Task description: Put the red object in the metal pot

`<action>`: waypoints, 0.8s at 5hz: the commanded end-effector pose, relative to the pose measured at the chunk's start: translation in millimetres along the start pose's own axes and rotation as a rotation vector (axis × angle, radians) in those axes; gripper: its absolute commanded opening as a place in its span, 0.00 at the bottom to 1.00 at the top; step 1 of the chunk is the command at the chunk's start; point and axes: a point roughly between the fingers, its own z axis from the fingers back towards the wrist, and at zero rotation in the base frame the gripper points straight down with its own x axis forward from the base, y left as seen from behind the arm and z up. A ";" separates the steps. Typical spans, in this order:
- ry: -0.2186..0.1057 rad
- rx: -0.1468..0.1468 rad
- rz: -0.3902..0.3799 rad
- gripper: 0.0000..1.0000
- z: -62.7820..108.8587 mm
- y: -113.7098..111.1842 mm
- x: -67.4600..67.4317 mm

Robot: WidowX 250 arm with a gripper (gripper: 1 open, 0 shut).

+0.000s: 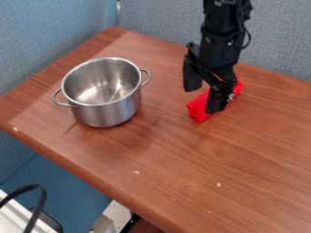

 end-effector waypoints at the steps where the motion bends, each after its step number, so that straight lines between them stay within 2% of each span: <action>1: -0.056 0.050 -0.013 1.00 12.4 6.2 14.5; 3: -0.063 0.064 0.002 1.00 0.7 10.6 25.8; 4: -0.058 0.062 0.006 1.00 -5.5 12.4 30.2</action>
